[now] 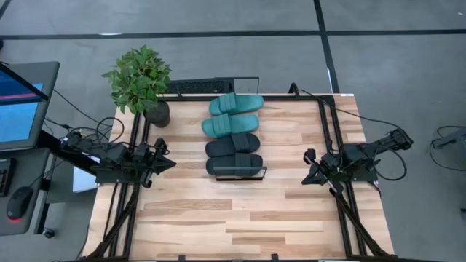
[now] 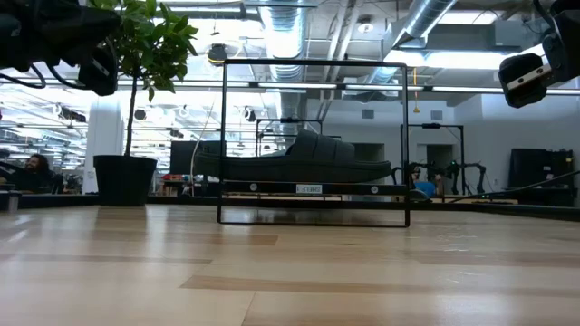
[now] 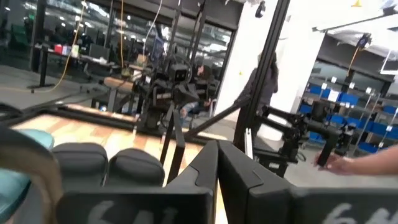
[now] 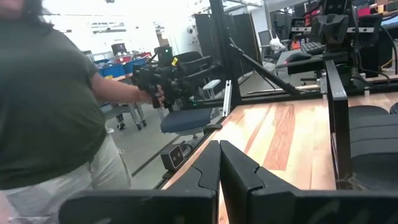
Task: Pick and place slides into the shelf
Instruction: Return to Home Position
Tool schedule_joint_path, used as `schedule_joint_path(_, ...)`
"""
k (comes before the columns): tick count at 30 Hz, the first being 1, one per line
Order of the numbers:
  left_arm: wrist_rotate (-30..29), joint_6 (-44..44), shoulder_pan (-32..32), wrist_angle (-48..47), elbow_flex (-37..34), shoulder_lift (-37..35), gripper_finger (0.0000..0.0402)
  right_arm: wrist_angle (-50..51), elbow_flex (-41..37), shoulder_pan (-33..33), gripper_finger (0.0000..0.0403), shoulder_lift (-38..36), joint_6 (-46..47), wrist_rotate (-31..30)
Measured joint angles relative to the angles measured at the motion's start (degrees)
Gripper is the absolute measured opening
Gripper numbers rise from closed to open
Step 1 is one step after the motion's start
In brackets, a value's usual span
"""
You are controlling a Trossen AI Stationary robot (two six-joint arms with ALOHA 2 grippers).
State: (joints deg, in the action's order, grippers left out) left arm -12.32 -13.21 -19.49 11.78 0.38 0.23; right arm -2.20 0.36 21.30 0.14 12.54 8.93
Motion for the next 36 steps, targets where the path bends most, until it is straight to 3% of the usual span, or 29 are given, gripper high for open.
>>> schedule_joint_path(7, 0.0, 0.6, 0.0, -7.9, 0.0, 0.0, 0.0000, 0.0, 0.0, 0.0, 0.0001, 0.0, 0.0, 0.0)
schedule_joint_path(36, 0.0, 1.4, 0.0, -9.5, 0.6, 0.6, 0.0000, 0.0, -0.1, 0.0, 0.0001, 0.0, 0.0, 0.0)
